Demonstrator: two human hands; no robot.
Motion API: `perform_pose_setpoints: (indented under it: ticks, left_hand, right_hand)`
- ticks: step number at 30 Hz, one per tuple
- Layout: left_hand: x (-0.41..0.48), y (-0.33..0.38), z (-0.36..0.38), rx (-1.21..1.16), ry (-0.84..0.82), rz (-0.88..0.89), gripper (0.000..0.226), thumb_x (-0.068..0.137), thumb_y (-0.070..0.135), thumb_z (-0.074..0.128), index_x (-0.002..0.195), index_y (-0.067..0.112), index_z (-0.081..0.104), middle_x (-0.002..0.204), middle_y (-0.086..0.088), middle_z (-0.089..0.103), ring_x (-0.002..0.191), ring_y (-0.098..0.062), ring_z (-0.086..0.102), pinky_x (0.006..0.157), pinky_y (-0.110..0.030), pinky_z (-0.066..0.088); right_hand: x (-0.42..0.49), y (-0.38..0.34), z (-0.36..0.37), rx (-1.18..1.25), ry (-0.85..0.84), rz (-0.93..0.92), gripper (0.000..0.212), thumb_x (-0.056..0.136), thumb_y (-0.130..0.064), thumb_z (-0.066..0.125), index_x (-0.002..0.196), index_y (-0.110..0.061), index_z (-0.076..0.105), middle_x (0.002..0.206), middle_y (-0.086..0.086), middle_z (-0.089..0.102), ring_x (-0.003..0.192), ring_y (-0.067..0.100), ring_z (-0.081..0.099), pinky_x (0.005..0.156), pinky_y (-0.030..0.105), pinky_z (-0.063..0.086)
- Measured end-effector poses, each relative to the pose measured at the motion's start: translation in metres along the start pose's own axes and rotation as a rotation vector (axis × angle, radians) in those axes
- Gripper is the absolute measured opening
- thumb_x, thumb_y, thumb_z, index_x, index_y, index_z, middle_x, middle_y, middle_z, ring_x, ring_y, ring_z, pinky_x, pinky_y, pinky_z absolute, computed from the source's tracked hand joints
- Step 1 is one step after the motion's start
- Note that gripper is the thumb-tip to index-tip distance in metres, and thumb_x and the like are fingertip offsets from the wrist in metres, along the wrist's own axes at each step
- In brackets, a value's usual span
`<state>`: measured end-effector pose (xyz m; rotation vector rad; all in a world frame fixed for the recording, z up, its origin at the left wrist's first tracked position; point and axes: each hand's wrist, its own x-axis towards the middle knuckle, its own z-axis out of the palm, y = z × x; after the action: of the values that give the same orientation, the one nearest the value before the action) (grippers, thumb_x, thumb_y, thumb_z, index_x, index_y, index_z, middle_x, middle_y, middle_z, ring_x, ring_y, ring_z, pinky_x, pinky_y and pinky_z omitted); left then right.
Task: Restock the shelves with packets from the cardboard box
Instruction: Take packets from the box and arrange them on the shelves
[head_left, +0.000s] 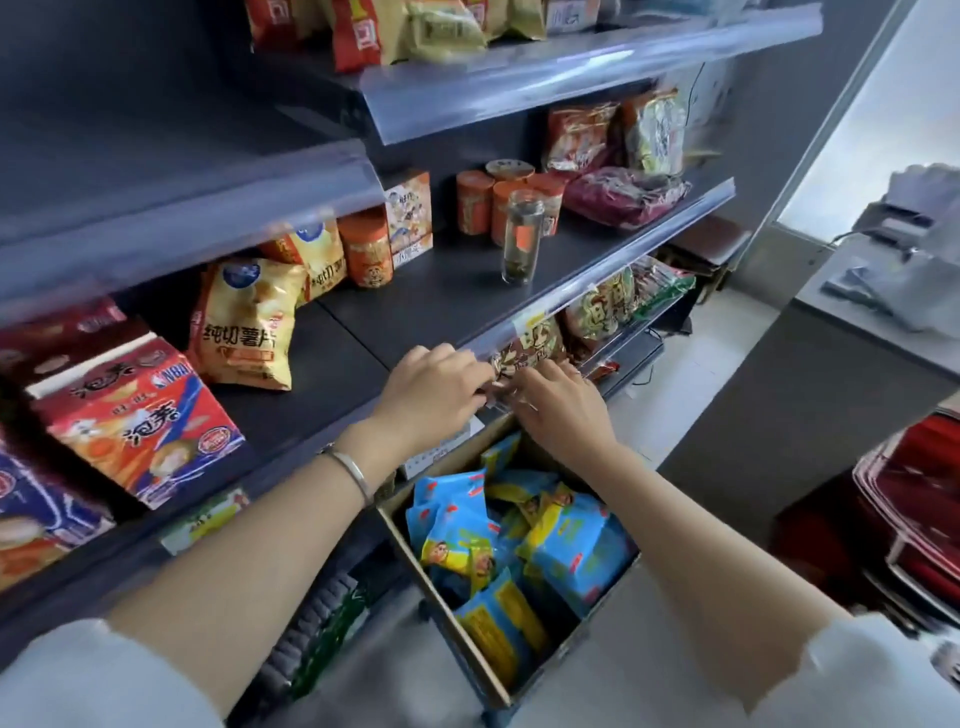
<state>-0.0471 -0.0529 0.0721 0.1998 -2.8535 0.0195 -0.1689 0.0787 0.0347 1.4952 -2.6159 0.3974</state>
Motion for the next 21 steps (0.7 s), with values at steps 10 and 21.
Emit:
perform_pose_setpoints:
  ticks: [10, 21]
  left_hand:
    - [-0.008, 0.040, 0.110, -0.062, -0.569, -0.124, 0.026, 0.093, 0.036, 0.051, 0.118, 0.029, 0.053, 0.118, 0.004, 0.055, 0.116, -0.020, 0.046, 0.095, -0.036, 0.035]
    - [-0.027, 0.050, 0.174, 0.016, -0.799, -0.110, 0.031, 0.093, 0.019, 0.052, 0.124, 0.019, 0.051, 0.124, -0.004, 0.052, 0.122, -0.026, 0.043, 0.093, -0.039, 0.035]
  right_hand:
    - [-0.047, 0.078, 0.078, 0.005, -0.662, 0.095, 0.044, 0.087, -0.037, 0.056, 0.129, -0.024, 0.049, 0.118, 0.008, 0.049, 0.114, 0.033, 0.050, 0.084, 0.041, 0.050]
    - [-0.060, 0.093, 0.101, -0.158, -0.865, -0.036, 0.065, 0.085, -0.019, 0.057, 0.143, -0.034, 0.031, 0.133, 0.006, 0.036, 0.118, 0.031, 0.042, 0.083, 0.039, 0.048]
